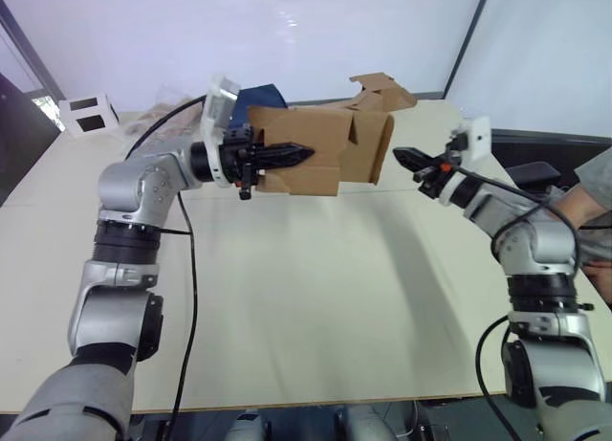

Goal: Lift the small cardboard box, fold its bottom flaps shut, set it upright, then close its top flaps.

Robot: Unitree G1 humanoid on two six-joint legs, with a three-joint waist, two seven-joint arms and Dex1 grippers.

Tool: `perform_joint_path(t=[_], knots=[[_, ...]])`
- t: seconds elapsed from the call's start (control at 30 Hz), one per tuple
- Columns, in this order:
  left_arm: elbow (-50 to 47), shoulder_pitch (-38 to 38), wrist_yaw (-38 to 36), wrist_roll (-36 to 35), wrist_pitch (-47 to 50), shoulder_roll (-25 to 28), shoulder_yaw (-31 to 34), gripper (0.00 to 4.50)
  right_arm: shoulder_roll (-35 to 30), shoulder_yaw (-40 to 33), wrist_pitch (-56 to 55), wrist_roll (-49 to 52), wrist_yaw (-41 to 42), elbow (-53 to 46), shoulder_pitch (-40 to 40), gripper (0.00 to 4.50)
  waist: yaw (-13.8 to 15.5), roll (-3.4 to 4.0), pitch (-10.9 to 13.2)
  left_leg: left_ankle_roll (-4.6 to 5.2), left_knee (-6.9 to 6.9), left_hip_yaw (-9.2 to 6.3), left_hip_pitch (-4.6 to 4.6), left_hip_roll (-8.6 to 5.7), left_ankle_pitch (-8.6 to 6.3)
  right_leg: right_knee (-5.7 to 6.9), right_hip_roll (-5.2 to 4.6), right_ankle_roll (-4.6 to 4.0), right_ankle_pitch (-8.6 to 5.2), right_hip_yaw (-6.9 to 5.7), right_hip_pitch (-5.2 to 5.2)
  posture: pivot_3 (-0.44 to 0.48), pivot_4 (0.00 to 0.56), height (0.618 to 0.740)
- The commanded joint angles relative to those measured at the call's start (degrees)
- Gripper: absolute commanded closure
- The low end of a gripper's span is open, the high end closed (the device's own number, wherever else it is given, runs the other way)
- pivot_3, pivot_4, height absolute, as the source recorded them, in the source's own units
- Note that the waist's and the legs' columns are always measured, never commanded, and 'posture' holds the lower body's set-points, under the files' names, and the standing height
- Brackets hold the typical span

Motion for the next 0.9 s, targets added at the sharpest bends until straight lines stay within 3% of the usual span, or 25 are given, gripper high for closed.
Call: perform_joint_path(t=[0.03,0.17,0.57,0.73,0.9], knots=[[0.0,-1.7,0.4,-0.7,-1.1,0.4,2.1,4.50,1.2,-3.7,5.9,10.6,5.2,-8.7,0.0,4.45,0.0,0.00,0.0,0.00,0.00,-0.01,0.00,0.00,0.00,0.00,0.00,0.00,0.00,0.00,0.00,0.000,0.150,0.740],[1.7,-2.7,1.2,-1.8,-0.4,0.4,4.0,4.50,2.1,-7.1,15.3,22.2,4.5,-17.1,3.4,4.45,0.1,0.00,0.0,-0.01,0.03,-0.06,-0.02,0.00,0.01,0.01,-0.02,0.00,0.00,-0.03,0.03,0.000,0.150,0.740],[1.6,-2.4,-0.6,-1.4,0.5,0.4,2.5,4.50,8.8,-10.1,16.2,29.5,-4.2,-22.7,8.6,4.45,0.0,0.00,0.0,0.02,0.01,-0.06,0.00,0.00,-0.01,0.05,0.00,0.00,0.00,-0.03,0.00,0.000,0.150,0.740],[1.2,-2.3,-0.9,-1.7,1.0,1.1,2.7,4.50,4.6,-14.5,16.1,31.6,-4.4,-22.2,9.6,4.45,0.2,0.00,0.0,0.04,0.01,-0.05,-0.02,-0.01,-0.02,0.04,-0.03,0.00,0.00,-0.03,0.01,0.000,0.150,0.740],[0.6,-2.0,-1.3,-1.9,1.7,1.5,2.5,4.50,1.4,-21.2,12.6,33.5,-8.2,-14.7,3.1,4.45,0.0,0.02,0.0,0.23,0.01,-0.04,0.00,-0.01,-0.13,0.05,-0.01,0.00,0.00,-0.02,0.00,0.000,0.150,0.740]])
